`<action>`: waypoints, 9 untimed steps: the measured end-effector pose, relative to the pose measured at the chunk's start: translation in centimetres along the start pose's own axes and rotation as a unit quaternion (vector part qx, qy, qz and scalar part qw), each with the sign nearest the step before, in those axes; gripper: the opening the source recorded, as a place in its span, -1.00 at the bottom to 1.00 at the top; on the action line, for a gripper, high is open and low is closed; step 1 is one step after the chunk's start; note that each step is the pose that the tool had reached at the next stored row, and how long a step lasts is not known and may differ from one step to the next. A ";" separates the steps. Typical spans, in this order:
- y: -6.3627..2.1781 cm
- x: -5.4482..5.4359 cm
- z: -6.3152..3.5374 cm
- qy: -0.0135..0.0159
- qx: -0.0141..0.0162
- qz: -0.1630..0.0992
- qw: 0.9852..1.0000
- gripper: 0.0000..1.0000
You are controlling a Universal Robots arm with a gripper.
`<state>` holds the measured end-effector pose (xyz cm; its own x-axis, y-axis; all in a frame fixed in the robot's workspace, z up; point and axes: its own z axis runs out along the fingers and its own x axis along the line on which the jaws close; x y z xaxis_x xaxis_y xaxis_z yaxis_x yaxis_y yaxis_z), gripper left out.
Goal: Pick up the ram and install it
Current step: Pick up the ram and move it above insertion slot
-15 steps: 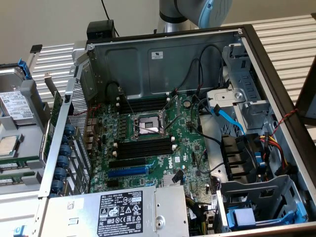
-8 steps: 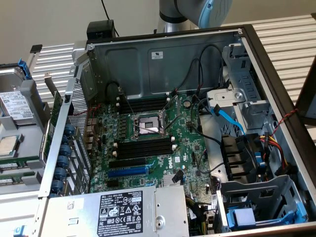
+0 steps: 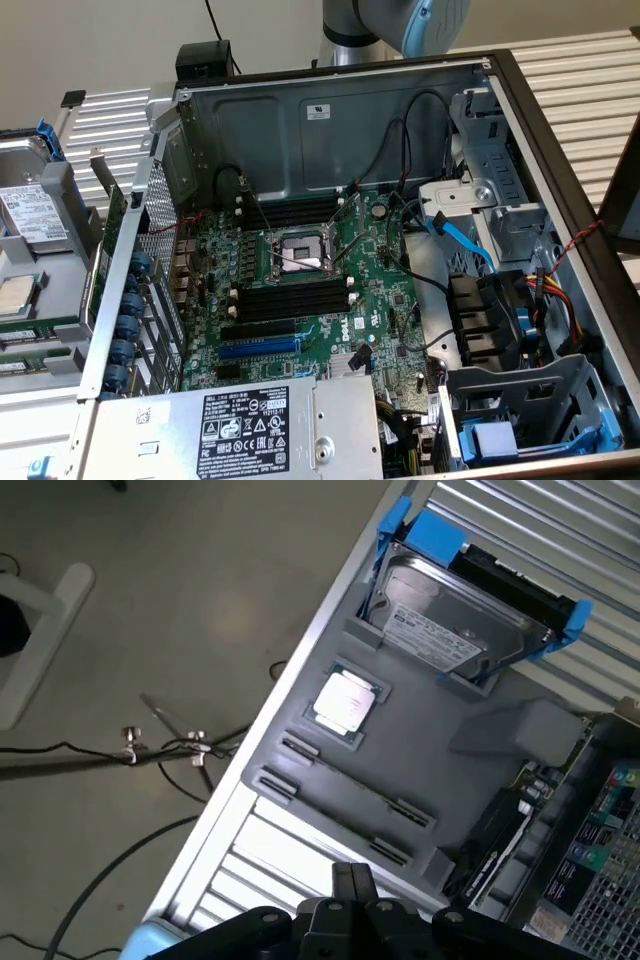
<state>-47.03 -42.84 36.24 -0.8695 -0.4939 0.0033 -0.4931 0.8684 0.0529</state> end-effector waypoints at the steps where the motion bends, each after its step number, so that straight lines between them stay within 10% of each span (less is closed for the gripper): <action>1: 0.00 0.0 0.01 0.000 0.000 -0.009 1.000 -0.79; 9: 0.00 0.0 0.07 0.004 0.000 -0.082 0.997 -0.79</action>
<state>-47.03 -42.84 36.17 -0.7772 -0.6293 0.0033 -0.6283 0.7762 0.0529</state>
